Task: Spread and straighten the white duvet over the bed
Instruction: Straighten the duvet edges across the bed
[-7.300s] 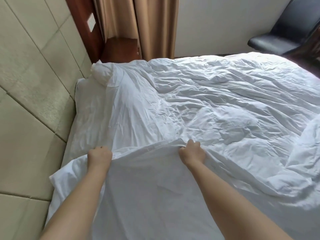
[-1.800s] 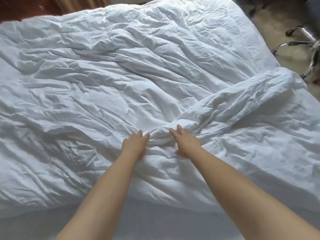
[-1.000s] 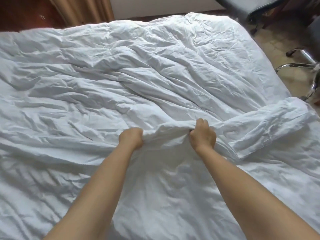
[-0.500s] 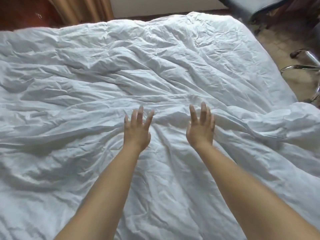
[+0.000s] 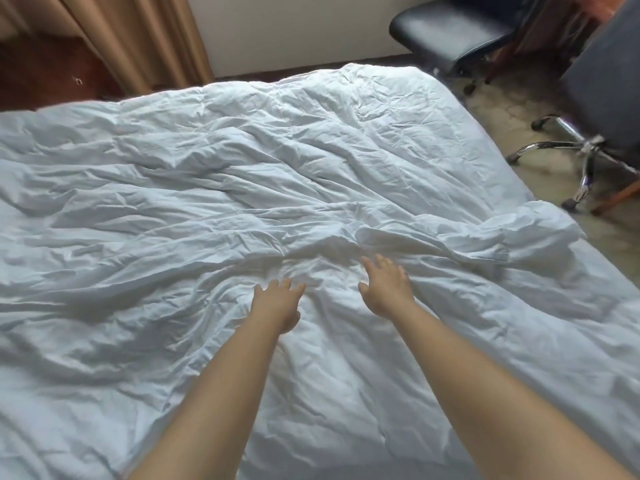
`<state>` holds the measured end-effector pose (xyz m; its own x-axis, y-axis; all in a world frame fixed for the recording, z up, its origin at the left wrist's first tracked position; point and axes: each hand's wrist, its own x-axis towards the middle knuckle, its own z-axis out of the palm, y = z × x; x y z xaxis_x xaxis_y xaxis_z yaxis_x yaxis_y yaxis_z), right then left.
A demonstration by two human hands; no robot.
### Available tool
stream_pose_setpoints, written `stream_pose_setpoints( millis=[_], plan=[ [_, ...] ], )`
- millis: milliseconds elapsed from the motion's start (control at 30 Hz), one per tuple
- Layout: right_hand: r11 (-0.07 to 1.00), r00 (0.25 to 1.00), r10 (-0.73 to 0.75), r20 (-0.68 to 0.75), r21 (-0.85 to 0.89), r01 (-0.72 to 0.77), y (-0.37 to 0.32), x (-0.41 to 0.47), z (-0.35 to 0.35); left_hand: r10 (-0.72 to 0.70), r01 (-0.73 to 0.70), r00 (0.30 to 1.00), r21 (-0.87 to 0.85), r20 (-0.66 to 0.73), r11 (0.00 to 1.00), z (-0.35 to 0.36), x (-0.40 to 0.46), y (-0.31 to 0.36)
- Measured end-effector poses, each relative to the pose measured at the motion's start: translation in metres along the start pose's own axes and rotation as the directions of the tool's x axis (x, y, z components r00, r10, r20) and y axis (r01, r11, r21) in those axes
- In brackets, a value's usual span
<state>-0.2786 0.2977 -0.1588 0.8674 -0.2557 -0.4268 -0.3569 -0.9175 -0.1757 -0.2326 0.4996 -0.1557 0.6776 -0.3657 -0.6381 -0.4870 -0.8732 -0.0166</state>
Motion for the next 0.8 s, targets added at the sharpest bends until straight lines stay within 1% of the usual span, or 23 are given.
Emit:
stream_pose_setpoints(
  millis=[100, 167, 233, 367, 533, 667, 800],
  plan=[
    [1.0, 0.999, 0.028, -0.026, 0.009, -0.028, 0.01, -0.037, -0.018, 0.014, -0.013, 0.998, 0.022, -0.06, 1.0, -0.013, -0.031, 0.014],
    [0.999, 0.997, 0.041, -0.058, 0.001, -0.041, 0.022, -0.067, -0.026, 0.023, -0.022, 0.995, 0.014, -0.102, 1.0, -0.017, -0.051, 0.028],
    [0.998, 0.994, 0.056, -0.094, 0.009, -0.056, 0.039, -0.099, -0.029, 0.044, -0.045, 0.992, -0.003, -0.116, 0.999, -0.017, -0.069, 0.045],
    [0.994, 0.99, 0.112, -0.087, 0.002, -0.112, 0.083, -0.168, -0.019, 0.123, -0.123, 0.988, 0.014, -0.092, 0.992, -0.002, -0.099, 0.094],
    [0.976, 0.974, 0.22, -0.056, 0.02, -0.219, 0.15, -0.241, -0.004, 0.231, -0.228, 0.97, 0.044, -0.072, 0.973, 0.03, -0.141, 0.178],
    [0.974, 0.973, 0.219, -0.071, 0.071, -0.214, 0.203, -0.283, 0.005, 0.226, -0.222, 0.973, 0.092, -0.037, 0.971, 0.051, -0.167, 0.241],
    [0.976, 0.979, 0.201, -0.028, 0.094, -0.197, 0.28, -0.321, 0.015, 0.21, -0.206, 0.978, 0.146, -0.014, 0.968, 0.064, -0.182, 0.318]
  ],
)
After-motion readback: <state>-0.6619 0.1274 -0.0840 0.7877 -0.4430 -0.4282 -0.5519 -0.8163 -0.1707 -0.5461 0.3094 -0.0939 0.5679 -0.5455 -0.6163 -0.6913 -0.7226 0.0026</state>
